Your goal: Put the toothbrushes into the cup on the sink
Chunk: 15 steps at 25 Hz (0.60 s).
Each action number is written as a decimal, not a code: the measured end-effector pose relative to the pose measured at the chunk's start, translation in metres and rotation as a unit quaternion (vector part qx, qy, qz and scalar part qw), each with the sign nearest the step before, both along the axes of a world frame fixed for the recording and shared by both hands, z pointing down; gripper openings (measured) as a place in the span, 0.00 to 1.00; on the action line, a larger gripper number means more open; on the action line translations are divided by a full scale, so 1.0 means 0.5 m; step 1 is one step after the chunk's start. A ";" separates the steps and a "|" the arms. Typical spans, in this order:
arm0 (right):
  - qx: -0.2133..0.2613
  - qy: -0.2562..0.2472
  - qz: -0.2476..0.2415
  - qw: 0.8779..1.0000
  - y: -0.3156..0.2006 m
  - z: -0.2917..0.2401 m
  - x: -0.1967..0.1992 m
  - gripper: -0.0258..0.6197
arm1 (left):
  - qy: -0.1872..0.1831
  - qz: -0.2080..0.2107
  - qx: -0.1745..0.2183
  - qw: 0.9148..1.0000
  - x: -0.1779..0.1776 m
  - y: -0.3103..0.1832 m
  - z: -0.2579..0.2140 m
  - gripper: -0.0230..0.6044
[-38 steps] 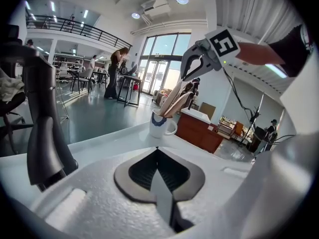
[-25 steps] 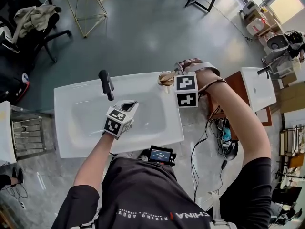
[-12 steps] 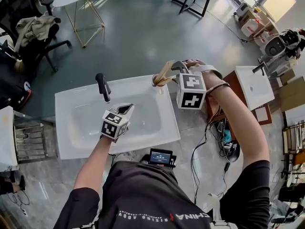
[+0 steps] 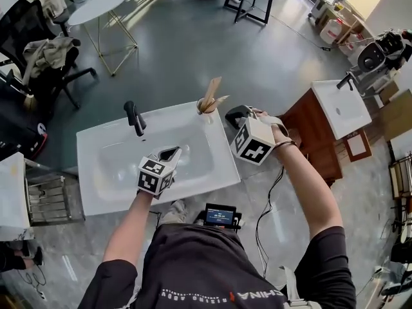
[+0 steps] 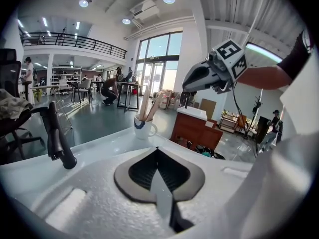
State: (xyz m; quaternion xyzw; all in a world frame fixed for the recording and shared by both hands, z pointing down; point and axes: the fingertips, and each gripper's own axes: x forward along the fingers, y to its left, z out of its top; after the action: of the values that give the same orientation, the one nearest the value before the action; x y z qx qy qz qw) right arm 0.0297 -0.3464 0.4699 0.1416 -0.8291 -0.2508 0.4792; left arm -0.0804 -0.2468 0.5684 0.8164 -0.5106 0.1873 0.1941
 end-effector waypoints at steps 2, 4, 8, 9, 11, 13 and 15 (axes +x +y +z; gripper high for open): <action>-0.030 -0.029 0.023 0.999 0.020 0.022 0.013 0.05 | -0.003 0.001 0.000 1.000 0.014 0.013 -0.001 0.05; -0.056 -0.054 0.042 0.996 0.044 0.045 0.022 0.05 | -0.003 0.000 0.002 1.000 0.030 0.027 0.000 0.05; -0.109 -0.101 0.077 0.986 0.095 0.091 0.031 0.05 | -0.004 0.002 0.003 1.000 0.057 0.056 0.005 0.05; -0.117 -0.107 0.083 0.984 0.107 0.102 0.033 0.05 | -0.004 0.003 0.003 1.000 0.063 0.062 0.006 0.05; -0.128 -0.118 0.096 0.980 0.128 0.123 0.037 0.05 | -0.005 0.004 0.004 1.000 0.073 0.074 0.010 0.05; -0.138 -0.129 0.108 0.976 0.146 0.143 0.044 0.05 | -0.004 0.004 0.004 1.000 0.083 0.083 0.016 0.05; -0.147 -0.133 0.117 0.973 0.163 0.161 0.054 0.05 | -0.003 0.004 0.004 1.000 0.096 0.088 0.022 0.05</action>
State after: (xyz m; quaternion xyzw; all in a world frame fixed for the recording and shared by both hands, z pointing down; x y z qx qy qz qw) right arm 0.0567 -0.2650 0.5504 0.1979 -0.8910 -0.0470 0.4059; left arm -0.0321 -0.2027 0.5794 0.8188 -0.5084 0.1888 0.1884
